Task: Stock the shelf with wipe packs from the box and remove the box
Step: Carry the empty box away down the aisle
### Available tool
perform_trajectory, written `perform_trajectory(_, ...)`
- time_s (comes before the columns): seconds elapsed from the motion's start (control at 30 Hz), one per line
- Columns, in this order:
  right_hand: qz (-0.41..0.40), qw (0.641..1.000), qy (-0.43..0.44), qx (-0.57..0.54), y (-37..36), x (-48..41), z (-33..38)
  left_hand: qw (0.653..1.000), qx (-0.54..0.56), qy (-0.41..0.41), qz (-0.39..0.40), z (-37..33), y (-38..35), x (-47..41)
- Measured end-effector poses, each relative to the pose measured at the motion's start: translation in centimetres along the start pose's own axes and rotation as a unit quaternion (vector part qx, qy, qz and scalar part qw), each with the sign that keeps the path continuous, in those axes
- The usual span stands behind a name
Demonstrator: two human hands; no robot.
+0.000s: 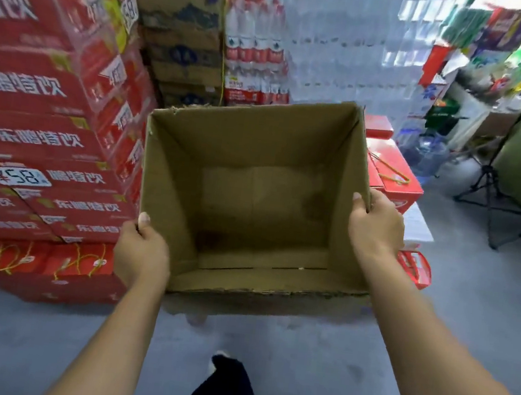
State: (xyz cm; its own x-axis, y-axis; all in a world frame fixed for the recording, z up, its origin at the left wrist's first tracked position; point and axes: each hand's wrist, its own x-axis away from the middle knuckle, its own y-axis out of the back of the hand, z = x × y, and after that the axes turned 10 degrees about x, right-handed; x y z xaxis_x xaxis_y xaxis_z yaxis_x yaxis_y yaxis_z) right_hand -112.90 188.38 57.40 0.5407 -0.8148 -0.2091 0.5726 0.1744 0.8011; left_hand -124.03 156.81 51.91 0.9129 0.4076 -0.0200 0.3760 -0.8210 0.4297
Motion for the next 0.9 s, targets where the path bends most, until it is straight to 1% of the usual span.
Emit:
perform_trajectory(0.17,0.011,0.999,0.024,-0.024,-5.7,-8.4,2.9,1.0,-0.004,-0.004,-0.018,-2.2,-5.8,-5.8)
perform_trajectory(0.3,0.029,0.999,0.008,-0.028,-10.6,-14.6,5.7,0.999,-0.026,-0.016,-0.031,-4.1,-11.7,-12.1)
perform_trajectory(0.47,0.047,0.998,-0.021,-0.021,-15.0,-21.2,8.1,0.997,-0.073,-0.019,-0.009,-6.7,-17.8,-18.8)
perform_trajectory(0.57,0.064,0.997,-0.033,0.004,-17.5,-24.9,9.1,0.995,-0.099,-0.018,0.007,-7.8,-21.1,-22.1)
perform_trajectory(0.73,0.11,0.992,-0.047,0.036,-21.2,-29.2,9.5,0.989,-0.148,-0.011,0.018,-8.0,-25.5,-24.9)
perform_trajectory(0.9,0.158,0.983,-0.039,0.085,-24.1,-31.6,9.2,0.978,-0.205,0.022,0.021,-7.2,-27.2,-25.5)
